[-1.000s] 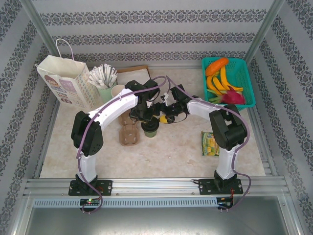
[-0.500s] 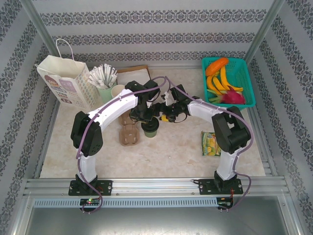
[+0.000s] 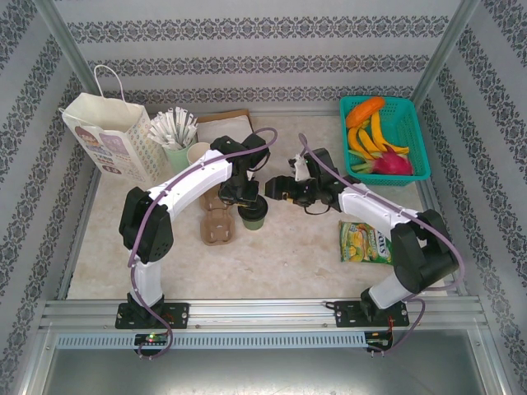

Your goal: Pack the takeout coffee

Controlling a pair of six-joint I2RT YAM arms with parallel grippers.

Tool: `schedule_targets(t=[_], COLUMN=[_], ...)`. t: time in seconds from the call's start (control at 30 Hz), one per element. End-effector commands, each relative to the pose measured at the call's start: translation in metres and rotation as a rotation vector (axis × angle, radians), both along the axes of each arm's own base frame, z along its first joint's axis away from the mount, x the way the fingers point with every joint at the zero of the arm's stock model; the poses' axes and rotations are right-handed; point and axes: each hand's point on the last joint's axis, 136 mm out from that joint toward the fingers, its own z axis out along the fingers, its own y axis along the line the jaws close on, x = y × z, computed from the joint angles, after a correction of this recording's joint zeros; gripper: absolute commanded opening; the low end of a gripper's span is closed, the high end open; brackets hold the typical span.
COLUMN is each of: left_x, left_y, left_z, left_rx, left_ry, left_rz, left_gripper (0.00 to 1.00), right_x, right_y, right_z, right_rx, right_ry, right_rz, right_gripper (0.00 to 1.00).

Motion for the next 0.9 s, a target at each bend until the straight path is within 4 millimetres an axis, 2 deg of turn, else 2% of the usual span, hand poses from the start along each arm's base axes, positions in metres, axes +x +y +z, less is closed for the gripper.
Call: schedule_targets(t=[0.0, 0.17, 0.33, 0.5, 0.73, 0.87], left_x=[-0.003, -0.001, -0.003, -0.004, -0.005, -0.005], left_y=[-0.002, -0.004, -0.004, -0.005, -0.007, -0.008], left_z=[-0.001, 0.008, 0.012, 0.02, 0.022, 0.031], left_rx=[0.008, -0.006, -0.024, -0.049, -0.062, -0.078], left_ry=[0.019, 0.005, -0.002, -0.02, -0.019, -0.034], left_rz=[0.015, 0.01, 0.013, 0.014, 0.004, -0.004], left_gripper=[0.14, 0.14, 0.16, 0.22, 0.24, 0.25], right_x=[-0.01, -0.014, -0.017, -0.019, -0.022, -0.023], right_y=[0.01, 0.015, 0.022, 0.024, 0.027, 0.028], right_z=[0.004, -0.008, -0.009, -0.014, -0.023, -0.024], right_rx=[0.034, 0.035, 0.061, 0.04, 0.014, 0.006], right_ry=[-0.009, 0.02, 0.028, 0.032, 0.058, 0.058], right_rz=[0.018, -0.005, 0.007, 0.016, 0.033, 0.036], right_gripper=[0.89, 0.89, 0.88, 0.87, 0.84, 0.83])
